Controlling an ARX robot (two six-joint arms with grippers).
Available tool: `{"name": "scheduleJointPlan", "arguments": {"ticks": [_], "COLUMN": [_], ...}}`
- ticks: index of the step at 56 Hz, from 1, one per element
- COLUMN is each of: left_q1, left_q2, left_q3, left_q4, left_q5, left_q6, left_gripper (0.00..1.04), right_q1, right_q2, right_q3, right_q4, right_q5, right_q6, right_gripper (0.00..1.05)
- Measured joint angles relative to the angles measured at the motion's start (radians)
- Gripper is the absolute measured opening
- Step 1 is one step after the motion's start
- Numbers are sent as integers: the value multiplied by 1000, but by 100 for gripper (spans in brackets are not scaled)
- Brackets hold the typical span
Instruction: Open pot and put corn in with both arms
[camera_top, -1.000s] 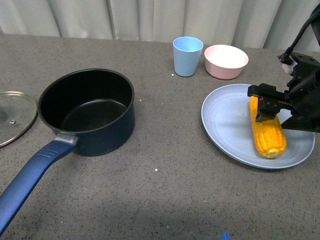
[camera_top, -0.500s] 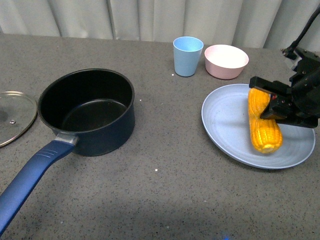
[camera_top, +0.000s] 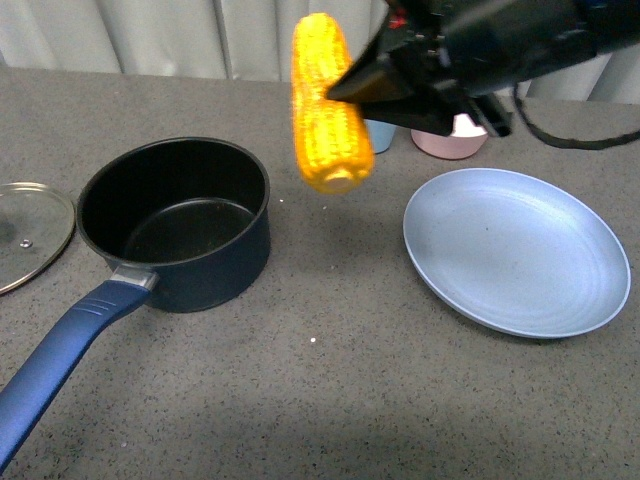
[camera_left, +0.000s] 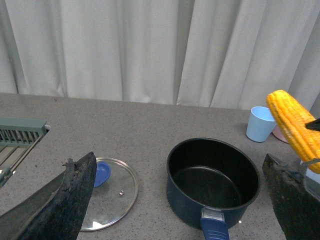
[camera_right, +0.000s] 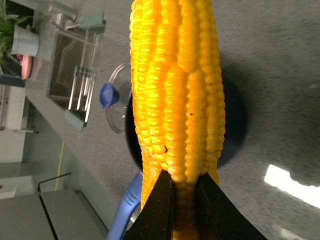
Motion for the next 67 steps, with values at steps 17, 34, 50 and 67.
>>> {"name": "scheduleJointPlan", "arguments": {"ticks": [17, 34, 50, 67], "left_q1": [0, 0, 0, 0], "left_q2": [0, 0, 0, 0], "left_q3": [0, 0, 0, 0], "left_q4": [0, 0, 0, 0], "left_q5": [0, 0, 0, 0], "left_q6": [0, 0, 0, 0], "left_gripper": [98, 98, 98, 98], "right_q1": [138, 171, 173, 168], "right_q2": [187, 284, 306, 300], "right_q3": [216, 339, 372, 362], "right_q4": [-47, -109, -127, -107], "right_q5": [3, 21, 34, 50], "right_q6": [48, 50, 48, 50], "right_gripper": [5, 5, 44, 94]}}
